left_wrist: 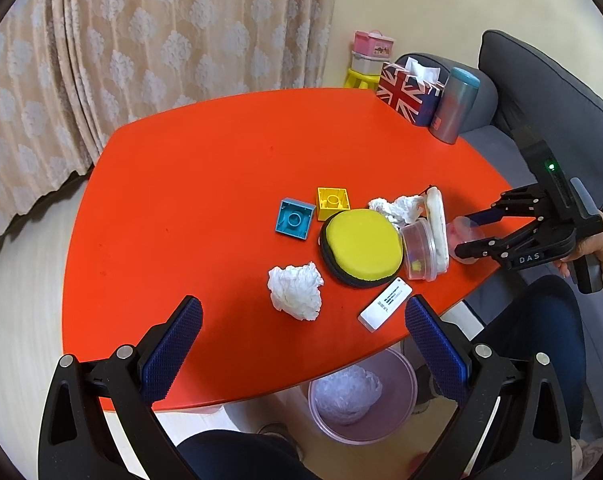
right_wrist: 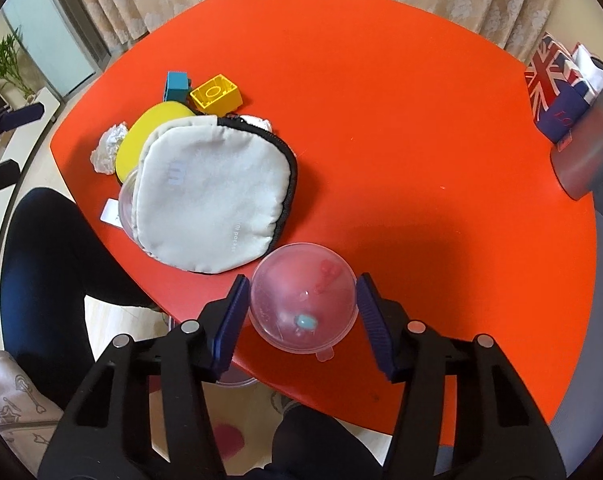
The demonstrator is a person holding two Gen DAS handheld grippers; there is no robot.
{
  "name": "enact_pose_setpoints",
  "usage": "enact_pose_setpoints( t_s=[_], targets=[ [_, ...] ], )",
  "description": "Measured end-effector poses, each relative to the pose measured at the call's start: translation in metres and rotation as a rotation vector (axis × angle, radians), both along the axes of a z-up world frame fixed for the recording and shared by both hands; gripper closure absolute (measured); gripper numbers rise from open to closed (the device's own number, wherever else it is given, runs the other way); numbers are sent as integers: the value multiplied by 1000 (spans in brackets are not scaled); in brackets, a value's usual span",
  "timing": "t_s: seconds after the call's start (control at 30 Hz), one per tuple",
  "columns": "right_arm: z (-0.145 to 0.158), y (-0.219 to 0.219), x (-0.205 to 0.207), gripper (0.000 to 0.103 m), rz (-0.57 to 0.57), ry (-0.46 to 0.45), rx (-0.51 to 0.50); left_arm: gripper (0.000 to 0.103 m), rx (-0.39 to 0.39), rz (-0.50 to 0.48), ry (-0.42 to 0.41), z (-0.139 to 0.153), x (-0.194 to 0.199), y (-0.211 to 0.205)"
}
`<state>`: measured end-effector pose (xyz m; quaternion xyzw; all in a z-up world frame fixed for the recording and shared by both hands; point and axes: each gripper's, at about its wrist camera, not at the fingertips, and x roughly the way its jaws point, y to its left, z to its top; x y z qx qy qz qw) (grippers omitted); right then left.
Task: Collect trash
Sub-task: 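Grasp the clear plastic ball container with the right tool, then grasp the crumpled white tissue with the left tool while the right tool holds the container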
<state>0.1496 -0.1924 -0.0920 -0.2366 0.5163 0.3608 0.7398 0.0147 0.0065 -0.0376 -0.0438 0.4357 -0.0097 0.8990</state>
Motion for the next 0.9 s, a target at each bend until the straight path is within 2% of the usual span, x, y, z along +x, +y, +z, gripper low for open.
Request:
enact_pose_setpoints(
  t_s=[0.43,0.57,0.9],
  targets=[
    [46,-28,-17,48,-120,-74,163,6,11,-14,9,-7,13,2],
    [62,-36,-21,48,-144,-87,218,6,30,-18,34,-15,22,4],
    [69,-43,-31,48,-157,-99,235,6,33,-26,135,-44,50,14]
  ],
)
